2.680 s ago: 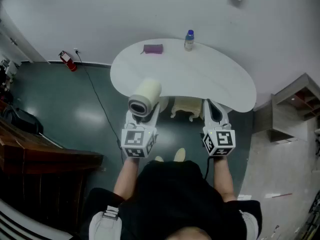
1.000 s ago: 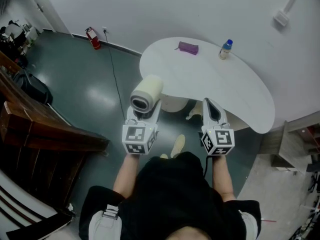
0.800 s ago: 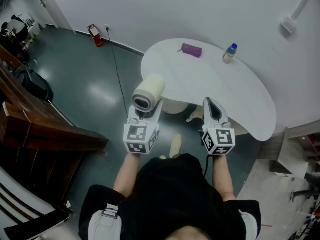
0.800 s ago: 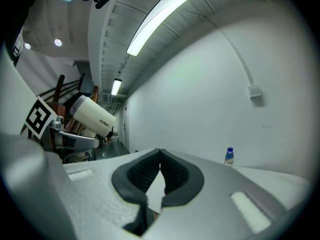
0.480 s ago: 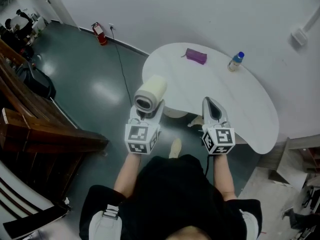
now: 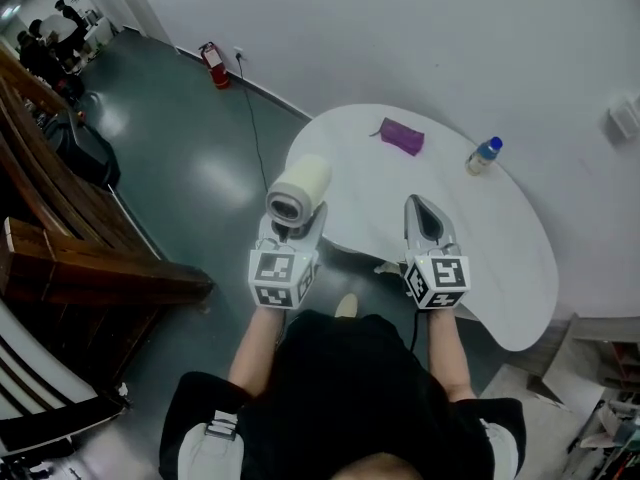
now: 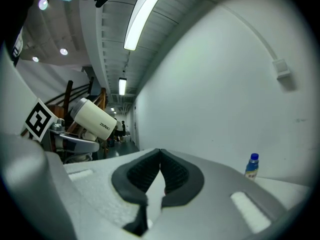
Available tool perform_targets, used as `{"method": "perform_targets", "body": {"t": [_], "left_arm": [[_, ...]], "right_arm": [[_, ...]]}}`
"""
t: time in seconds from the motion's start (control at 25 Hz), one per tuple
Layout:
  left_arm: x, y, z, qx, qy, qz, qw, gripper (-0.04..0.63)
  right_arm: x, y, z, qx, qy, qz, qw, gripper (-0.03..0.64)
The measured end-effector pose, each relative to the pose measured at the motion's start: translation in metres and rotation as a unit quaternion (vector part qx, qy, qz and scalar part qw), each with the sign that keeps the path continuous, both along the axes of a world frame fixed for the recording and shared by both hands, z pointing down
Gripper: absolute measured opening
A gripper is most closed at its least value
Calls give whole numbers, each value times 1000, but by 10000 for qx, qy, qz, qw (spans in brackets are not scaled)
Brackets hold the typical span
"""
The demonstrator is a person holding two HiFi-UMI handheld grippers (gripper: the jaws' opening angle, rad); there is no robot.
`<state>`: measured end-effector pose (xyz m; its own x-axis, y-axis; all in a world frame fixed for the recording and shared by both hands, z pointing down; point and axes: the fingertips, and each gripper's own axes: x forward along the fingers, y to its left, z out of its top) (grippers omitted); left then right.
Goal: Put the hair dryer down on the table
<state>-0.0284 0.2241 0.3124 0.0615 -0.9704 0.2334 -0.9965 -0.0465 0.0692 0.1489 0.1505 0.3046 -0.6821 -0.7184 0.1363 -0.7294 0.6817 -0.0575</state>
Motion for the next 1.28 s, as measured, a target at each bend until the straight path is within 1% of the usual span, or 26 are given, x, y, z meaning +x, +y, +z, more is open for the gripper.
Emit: {"method": "perform_targets", "body": {"t": [0.2,0.56,0.88,1.08,1.28], "left_arm": [[2,-19,12,-139,36,-147,9998,219],[-1,-53,35,-547,67,-117,9984,219],[-19,-100,60,-791,51,146,9967,219],[-37,-135,72,-970,163,315,9947,219],[-53,-165,97,-1224,258,535,9907,219]], "right_arm": [[0,-25,9,-107,-33,-125,9999,5],[-10,-54,38,-518,24,-220,9984,5],[-26,-93,60,-692,67,21,9976,5],[-46,-119,75,-890,150,184,9957,5],[-65,-143,95,-1099,252,327,9931,5]]}}
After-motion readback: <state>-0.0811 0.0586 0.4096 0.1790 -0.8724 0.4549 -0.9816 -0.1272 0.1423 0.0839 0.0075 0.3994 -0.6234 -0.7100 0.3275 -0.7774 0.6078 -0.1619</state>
